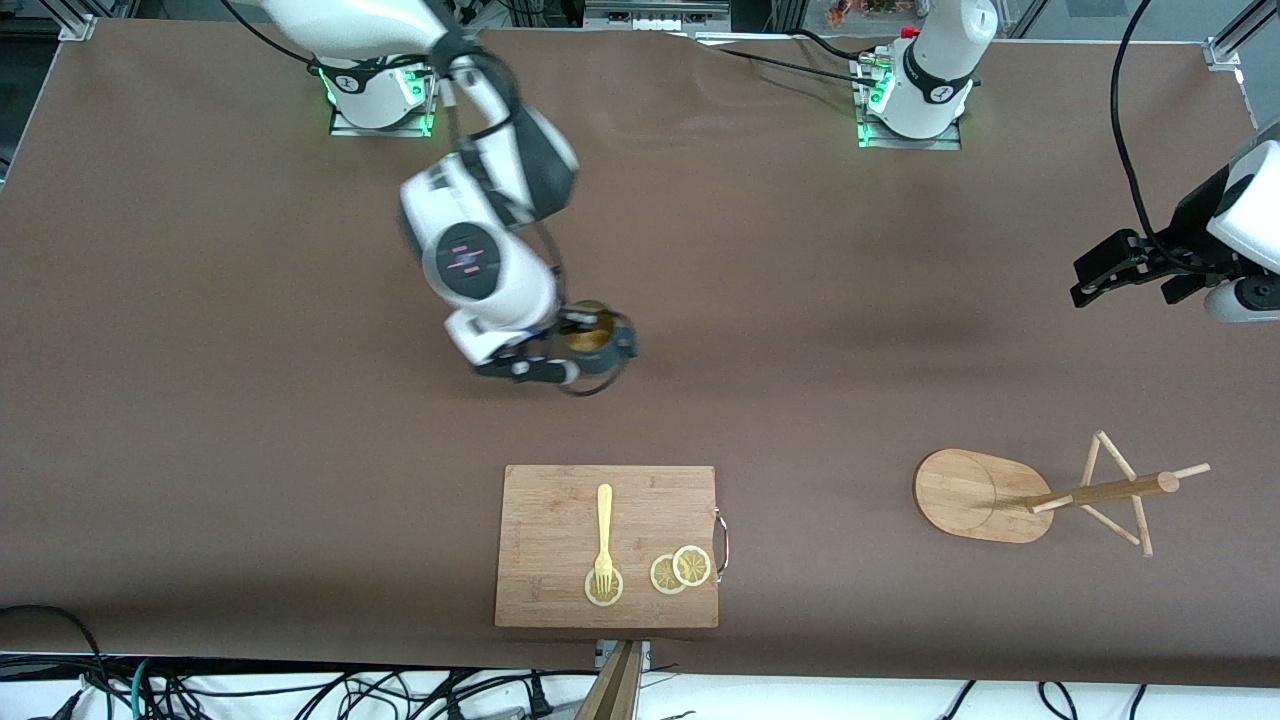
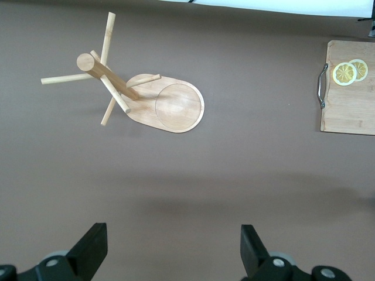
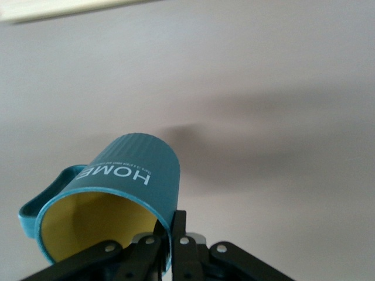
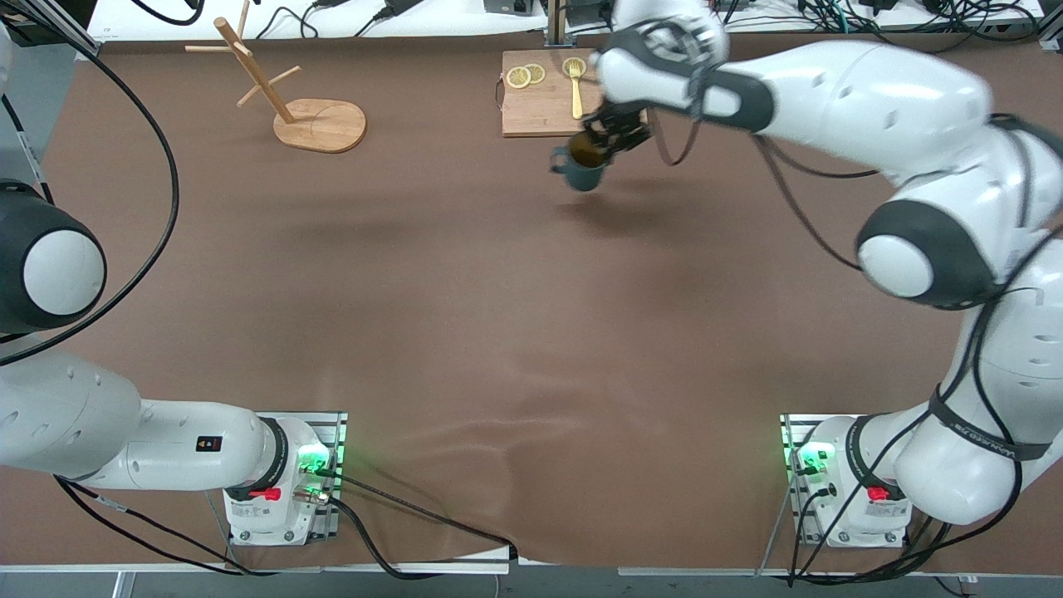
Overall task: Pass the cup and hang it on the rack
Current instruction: 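Carry the teal mug with the right gripper toward the table center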
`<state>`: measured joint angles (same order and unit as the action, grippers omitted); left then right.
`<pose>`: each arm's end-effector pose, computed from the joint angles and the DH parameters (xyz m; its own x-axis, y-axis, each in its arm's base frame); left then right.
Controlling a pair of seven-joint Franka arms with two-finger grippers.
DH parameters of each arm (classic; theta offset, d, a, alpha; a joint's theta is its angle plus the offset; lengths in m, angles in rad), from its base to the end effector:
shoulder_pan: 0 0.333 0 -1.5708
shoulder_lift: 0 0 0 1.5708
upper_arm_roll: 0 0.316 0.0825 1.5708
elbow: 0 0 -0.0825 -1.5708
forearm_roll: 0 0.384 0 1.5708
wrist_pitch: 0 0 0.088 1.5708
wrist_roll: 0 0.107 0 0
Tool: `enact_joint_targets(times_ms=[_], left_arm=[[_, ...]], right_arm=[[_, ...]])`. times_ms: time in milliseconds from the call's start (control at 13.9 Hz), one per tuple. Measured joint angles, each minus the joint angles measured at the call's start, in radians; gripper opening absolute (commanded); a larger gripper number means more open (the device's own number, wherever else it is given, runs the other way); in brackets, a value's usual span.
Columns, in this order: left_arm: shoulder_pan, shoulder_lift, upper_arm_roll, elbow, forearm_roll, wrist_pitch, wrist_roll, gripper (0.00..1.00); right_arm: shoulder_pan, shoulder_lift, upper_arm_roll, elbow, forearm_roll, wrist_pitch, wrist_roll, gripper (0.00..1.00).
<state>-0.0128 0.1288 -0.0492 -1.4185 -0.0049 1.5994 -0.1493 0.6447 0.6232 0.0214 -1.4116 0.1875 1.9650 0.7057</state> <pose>0.5967 -0.0355 0.6251 0.9949 0.0881 0.0500 0.0873 -0.9960 0.0189 0.5546 0.4476 0.3317 0.9783 -0.1118 -0.1743 -0.1283 -0.9880 -0.0866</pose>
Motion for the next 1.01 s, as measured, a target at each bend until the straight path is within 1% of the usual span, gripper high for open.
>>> enact_joint_targets(times_ms=[72, 216, 433, 505, 577, 649, 865, 1009], left_arm=[[0.001, 0.0, 0.001, 0.0, 0.0, 0.0, 0.0, 1.0], [0.004, 0.0, 0.002, 0.0, 0.0, 0.0, 0.0, 1.0], [0.005, 0.001, 0.003, 0.0, 0.0, 0.0, 0.0, 1.0], [0.005, 0.001, 0.003, 0.0, 0.0, 0.0, 0.0, 1.0], [0.005, 0.002, 0.003, 0.0, 0.0, 0.0, 0.0, 1.0], [0.005, 0.002, 0.003, 0.0, 0.0, 0.0, 0.0, 1.0], [0.005, 0.005, 0.005, 0.0, 0.0, 0.0, 0.0, 1.0], [0.006, 0.007, 0.006, 0.0, 0.0, 0.0, 0.0, 1.0]], right_arm=[[0.052, 0.043, 0.0, 0.038, -0.001, 0.032, 0.037, 0.0], [0.121, 0.105, -0.002, 0.074, -0.021, 0.08, 0.058, 0.0], [0.17, 0.157, -0.004, 0.084, -0.076, 0.093, 0.062, 0.0], [0.174, 0.162, -0.004, 0.085, -0.081, 0.094, 0.062, 0.28], [0.176, 0.163, -0.004, 0.089, -0.082, 0.093, 0.062, 0.84], [0.175, 0.163, -0.006, 0.095, -0.082, 0.093, 0.062, 1.0], [0.174, 0.157, -0.017, 0.117, -0.082, 0.09, 0.06, 1.0], [0.163, 0.128, -0.027, 0.132, -0.082, 0.065, 0.058, 1.0]])
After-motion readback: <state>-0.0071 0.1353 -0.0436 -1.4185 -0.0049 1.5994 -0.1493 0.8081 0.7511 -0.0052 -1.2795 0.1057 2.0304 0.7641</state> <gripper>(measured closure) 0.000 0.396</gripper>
